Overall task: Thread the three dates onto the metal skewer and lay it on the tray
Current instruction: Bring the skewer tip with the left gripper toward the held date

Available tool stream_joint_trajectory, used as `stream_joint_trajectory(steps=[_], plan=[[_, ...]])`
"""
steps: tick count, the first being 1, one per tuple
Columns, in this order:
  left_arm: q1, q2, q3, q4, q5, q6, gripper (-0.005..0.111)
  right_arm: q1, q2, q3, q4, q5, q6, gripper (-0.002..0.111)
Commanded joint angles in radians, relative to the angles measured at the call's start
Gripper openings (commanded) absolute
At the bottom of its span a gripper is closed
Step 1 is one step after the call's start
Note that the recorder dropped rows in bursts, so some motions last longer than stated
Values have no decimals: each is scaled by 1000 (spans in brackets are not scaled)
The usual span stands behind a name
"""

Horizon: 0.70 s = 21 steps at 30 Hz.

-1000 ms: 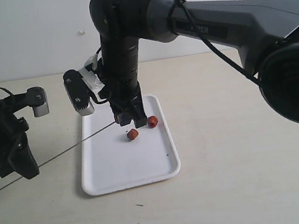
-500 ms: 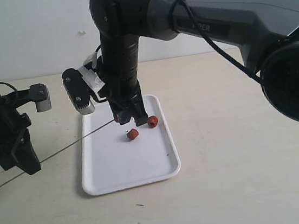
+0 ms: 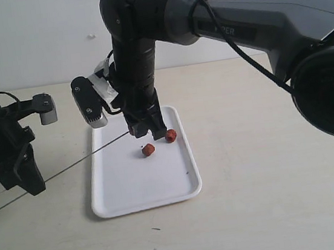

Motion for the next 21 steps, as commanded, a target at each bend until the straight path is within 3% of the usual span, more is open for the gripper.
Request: stream_joint_trajectory(steps=[1, 21], plan=[[4, -3, -8, -1, -6, -8, 0, -1, -11, -1, -10, 1, 17, 32], [2, -3, -8, -35, 3, 1, 0, -1, -11, -1, 11, 1, 14, 32]])
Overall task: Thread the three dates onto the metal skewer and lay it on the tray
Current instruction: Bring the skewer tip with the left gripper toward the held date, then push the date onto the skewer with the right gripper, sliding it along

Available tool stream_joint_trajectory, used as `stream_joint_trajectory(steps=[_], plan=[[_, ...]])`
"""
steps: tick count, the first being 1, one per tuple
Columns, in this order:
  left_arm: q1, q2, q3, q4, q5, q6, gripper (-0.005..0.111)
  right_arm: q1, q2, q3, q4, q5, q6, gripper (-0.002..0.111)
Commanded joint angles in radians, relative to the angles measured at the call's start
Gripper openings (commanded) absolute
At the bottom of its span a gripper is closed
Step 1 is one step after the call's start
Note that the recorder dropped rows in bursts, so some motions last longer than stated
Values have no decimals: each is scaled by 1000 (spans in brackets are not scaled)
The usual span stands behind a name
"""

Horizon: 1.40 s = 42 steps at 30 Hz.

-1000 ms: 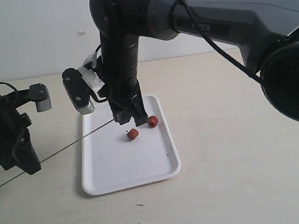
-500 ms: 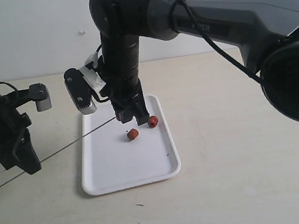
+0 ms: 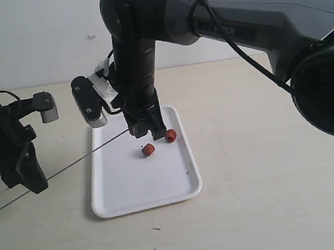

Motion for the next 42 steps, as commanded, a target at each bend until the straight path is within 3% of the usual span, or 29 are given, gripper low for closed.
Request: stream_joint_trajectory(steps=[1, 42], plan=[[2, -3, -8, -18, 13, 3, 0, -1, -11, -1, 11, 1, 5, 32], [0, -1, -8, -98, -20, 20, 0, 86, -11, -1, 44, -18, 7, 28]])
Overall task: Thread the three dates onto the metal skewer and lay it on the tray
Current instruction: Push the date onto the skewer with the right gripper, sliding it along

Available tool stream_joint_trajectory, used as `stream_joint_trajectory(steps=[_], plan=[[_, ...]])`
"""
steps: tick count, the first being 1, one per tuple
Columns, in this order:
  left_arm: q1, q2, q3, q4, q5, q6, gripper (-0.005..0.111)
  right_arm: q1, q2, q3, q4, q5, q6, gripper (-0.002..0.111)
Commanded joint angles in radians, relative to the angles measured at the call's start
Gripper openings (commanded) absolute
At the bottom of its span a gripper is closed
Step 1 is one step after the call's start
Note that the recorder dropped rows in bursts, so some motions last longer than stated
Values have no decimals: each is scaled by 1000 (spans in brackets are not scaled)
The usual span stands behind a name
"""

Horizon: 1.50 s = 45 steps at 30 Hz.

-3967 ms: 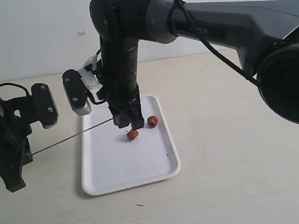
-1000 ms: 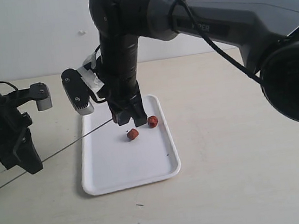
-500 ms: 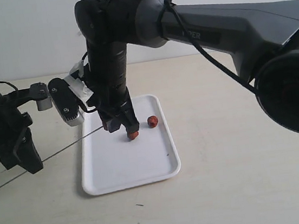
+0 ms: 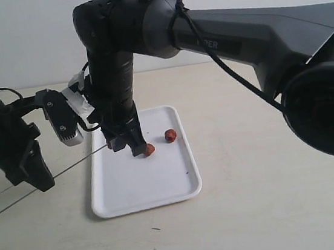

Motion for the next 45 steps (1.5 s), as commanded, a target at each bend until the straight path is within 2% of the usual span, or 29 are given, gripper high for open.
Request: stream_joint_trajectory(steps=[1, 9, 17, 19, 23, 25, 30, 39, 45], plan=[[0, -1, -8, -34, -19, -4, 0, 10, -11, -1, 19, 3, 7, 28], [0, -1, -8, -33, -26, -4, 0, 52, -11, -1, 9, -10, 3, 29], [0, -1, -8, -60, -26, -4, 0, 52, -11, -1, 7, -23, 7, 29], [0, -1, -8, -60, -26, -4, 0, 52, -11, -1, 7, -27, 9, 36], [0, -1, -8, -60, -26, -4, 0, 52, -11, -1, 7, -40, 27, 56], [0, -1, -8, -60, -27, -4, 0, 52, -11, -1, 2, -51, 55, 60], [0, -1, -8, -60, -45, -4, 0, 52, -20, -1, -148, -4, 177, 60], [0, -1, -8, -60, -54, -2, 0, 45, -124, -1, -178, 22, 257, 60], [0, -1, -8, -123, -88, -2, 0, -8, -176, -1, -189, 22, 476, 59]])
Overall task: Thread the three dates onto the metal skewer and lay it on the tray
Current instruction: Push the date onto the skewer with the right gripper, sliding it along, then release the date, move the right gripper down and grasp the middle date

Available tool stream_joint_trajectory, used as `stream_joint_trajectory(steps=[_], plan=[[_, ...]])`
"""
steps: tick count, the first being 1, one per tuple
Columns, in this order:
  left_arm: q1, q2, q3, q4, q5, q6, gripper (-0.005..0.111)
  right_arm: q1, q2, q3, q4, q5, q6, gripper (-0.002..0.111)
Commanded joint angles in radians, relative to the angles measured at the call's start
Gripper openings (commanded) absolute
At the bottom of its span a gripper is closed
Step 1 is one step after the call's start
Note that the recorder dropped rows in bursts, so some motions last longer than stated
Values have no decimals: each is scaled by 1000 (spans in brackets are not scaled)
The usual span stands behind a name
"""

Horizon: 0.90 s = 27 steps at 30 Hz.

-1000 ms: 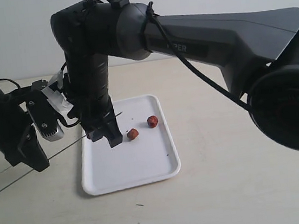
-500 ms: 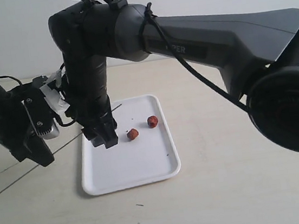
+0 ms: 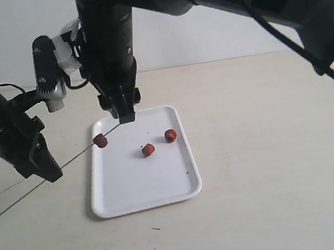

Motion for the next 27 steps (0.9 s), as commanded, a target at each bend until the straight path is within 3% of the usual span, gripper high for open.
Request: stream_joint_trajectory(steps=[1, 10, 19, 27], plan=[[3, -1, -8, -79, -30, -5, 0, -45, -33, -1, 12, 3, 170, 59], [3, -1, 1, -57, -4, -56, 0, -145, -37, 48, 107, 3, 348, 59], [3, -3, 14, 117, -6, -248, 0, -157, -22, 149, 89, -42, 296, 59], [3, -49, 14, 148, 35, -248, 0, -157, 72, 149, 3, -123, 216, 59]])
